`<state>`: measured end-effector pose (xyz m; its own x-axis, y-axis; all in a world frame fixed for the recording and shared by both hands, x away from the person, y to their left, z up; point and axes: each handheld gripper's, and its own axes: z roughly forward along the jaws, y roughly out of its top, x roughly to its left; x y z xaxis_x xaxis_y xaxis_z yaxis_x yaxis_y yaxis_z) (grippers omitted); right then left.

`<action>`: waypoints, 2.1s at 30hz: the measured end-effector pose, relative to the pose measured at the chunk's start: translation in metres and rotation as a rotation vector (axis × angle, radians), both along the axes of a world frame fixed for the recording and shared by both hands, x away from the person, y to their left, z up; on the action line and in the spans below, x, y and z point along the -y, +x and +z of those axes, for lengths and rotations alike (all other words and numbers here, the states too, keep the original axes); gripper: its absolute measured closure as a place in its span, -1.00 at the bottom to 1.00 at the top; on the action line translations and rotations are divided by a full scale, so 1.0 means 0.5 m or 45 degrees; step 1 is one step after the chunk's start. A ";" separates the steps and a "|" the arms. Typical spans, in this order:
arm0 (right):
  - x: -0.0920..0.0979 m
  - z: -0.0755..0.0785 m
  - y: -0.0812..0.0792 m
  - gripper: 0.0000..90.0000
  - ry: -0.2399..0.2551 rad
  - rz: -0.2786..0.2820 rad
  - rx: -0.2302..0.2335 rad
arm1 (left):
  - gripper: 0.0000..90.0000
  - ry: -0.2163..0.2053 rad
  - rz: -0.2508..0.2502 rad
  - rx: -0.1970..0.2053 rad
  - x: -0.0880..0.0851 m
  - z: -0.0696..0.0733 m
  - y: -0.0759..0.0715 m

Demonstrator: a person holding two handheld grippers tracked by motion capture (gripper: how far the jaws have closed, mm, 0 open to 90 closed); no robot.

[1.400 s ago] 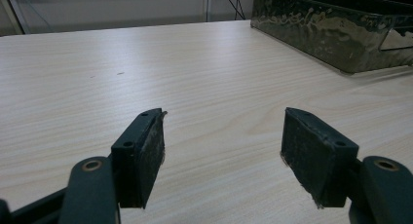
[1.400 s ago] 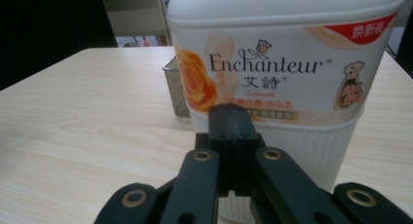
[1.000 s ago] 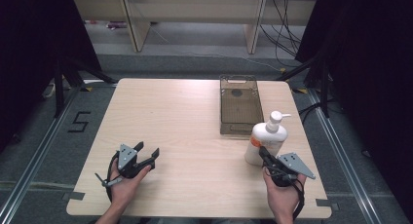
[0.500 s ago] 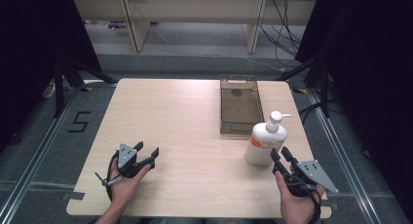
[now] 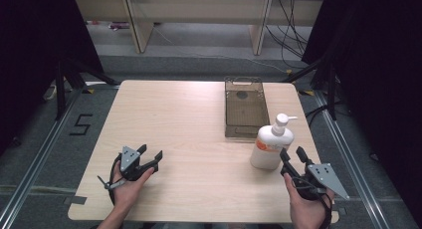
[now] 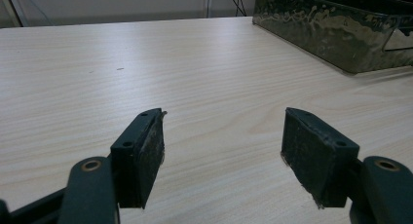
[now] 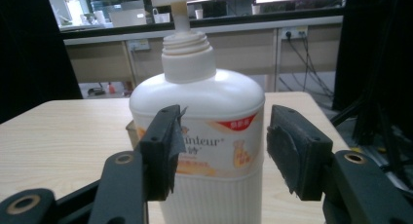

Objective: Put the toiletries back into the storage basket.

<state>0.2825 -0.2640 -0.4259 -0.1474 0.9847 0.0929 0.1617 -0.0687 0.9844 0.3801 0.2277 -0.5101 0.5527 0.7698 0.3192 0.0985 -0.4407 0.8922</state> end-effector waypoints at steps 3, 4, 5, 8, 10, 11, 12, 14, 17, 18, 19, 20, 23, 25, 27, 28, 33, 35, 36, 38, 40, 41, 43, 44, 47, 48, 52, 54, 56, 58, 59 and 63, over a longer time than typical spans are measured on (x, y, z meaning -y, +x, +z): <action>-0.003 0.010 0.000 0.09 -0.007 -0.023 0.008 | -0.30 0.019 0.016 -0.011 0.000 0.002 -0.002; -0.004 0.013 0.001 0.10 -0.002 -0.025 0.023 | -0.30 0.016 0.013 -0.008 0.000 0.002 -0.002; -0.004 0.017 0.003 0.10 -0.013 -0.023 0.037 | -0.30 0.009 0.009 -0.003 0.001 0.001 -0.002; -0.013 0.028 0.007 0.11 -0.011 -0.034 0.028 | -0.30 -0.015 -0.002 0.009 0.000 -0.001 -0.002; -0.020 0.035 0.012 0.11 -0.024 -0.037 0.035 | -0.30 -0.014 -0.001 0.006 -0.002 0.000 -0.001; -0.026 0.038 0.017 0.11 -0.023 -0.043 0.037 | -0.30 -0.009 0.003 0.007 -0.003 0.000 -0.002; -0.029 0.041 0.020 0.11 -0.040 -0.042 0.032 | -0.30 -0.010 0.001 0.008 -0.004 0.000 -0.002; -0.036 0.048 0.030 0.11 -0.070 -0.034 0.051 | -0.30 -0.021 -0.006 0.015 -0.004 -0.001 -0.001; -0.049 0.060 0.044 0.10 -0.090 -0.042 0.044 | -0.30 -0.017 -0.004 0.013 -0.004 -0.001 -0.001; -0.052 0.064 0.049 0.10 -0.091 -0.044 0.060 | -0.30 -0.017 -0.005 0.011 -0.004 -0.001 -0.001; -0.055 0.068 0.053 0.10 -0.098 -0.045 0.061 | -0.30 -0.013 -0.001 0.008 -0.003 0.000 -0.002; -0.057 0.071 0.058 0.10 -0.105 -0.044 0.063 | -0.30 -0.008 0.002 0.005 -0.003 0.000 -0.002; -0.060 0.078 0.070 0.10 -0.096 -0.045 0.054 | -0.30 -0.012 -0.001 0.005 -0.002 0.000 -0.002; -0.061 0.082 0.077 0.10 -0.113 -0.042 0.049 | -0.30 -0.017 -0.006 0.009 -0.001 -0.001 -0.001; -0.064 0.085 0.083 0.10 -0.113 -0.034 0.050 | -0.30 -0.017 -0.004 0.010 -0.002 -0.001 -0.001; -0.064 0.085 0.083 0.10 -0.113 -0.034 0.050 | -0.30 -0.017 -0.004 0.010 -0.002 -0.001 -0.001; -0.069 0.091 0.100 0.11 -0.127 -0.056 0.049 | -0.30 -0.019 -0.008 0.010 -0.002 -0.001 -0.001; -0.071 0.093 0.102 0.14 -0.129 -0.061 0.030 | -0.30 -0.016 -0.009 0.010 -0.002 -0.001 -0.001; -0.073 0.093 0.105 0.16 -0.134 -0.063 0.041 | -0.30 -0.018 -0.008 0.010 -0.002 -0.001 -0.001; -0.074 0.093 0.108 0.18 -0.152 -0.064 0.034 | -0.30 -0.018 -0.009 0.009 -0.002 -0.001 -0.001; -0.077 0.094 0.110 0.23 -0.150 -0.067 0.024 | -0.30 -0.018 -0.009 0.009 -0.002 -0.001 -0.001; -0.080 0.095 0.110 0.26 -0.138 -0.067 0.017 | -0.30 -0.019 -0.009 0.010 -0.003 -0.001 -0.001; -0.080 0.097 0.112 0.31 -0.139 -0.073 0.028 | -0.30 -0.019 -0.010 0.009 -0.003 -0.001 -0.001; -0.081 0.099 0.113 0.32 -0.151 -0.075 0.032 | -0.30 -0.019 -0.011 0.009 -0.003 -0.001 -0.001; -0.082 0.101 0.114 0.33 -0.140 -0.069 0.021 | -0.30 -0.015 -0.013 0.008 -0.003 -0.001 -0.001; -0.082 0.101 0.113 0.33 -0.139 -0.077 0.023 | -0.30 -0.015 -0.012 0.008 -0.003 -0.001 -0.001; -0.080 0.103 0.112 0.34 -0.131 -0.076 0.016 | -0.30 -0.014 -0.012 0.008 -0.002 -0.001 -0.002; -0.079 0.104 0.113 0.34 -0.132 -0.070 0.014 | -0.30 -0.011 -0.007 0.008 -0.003 0.000 -0.002; -0.075 0.107 0.114 0.34 -0.144 -0.062 0.014 | -0.30 -0.014 -0.012 0.008 -0.002 -0.001 -0.001; -0.077 0.110 0.113 0.34 -0.112 -0.055 0.017 | -0.30 -0.016 -0.011 0.008 -0.001 -0.001 -0.002; -0.076 0.113 0.111 0.34 -0.119 -0.050 0.024 | -0.30 -0.016 -0.010 0.008 -0.001 -0.001 -0.002; -0.077 0.125 0.109 0.34 -0.123 -0.035 0.058 | -0.30 0.001 0.006 -0.001 -0.001 0.001 -0.005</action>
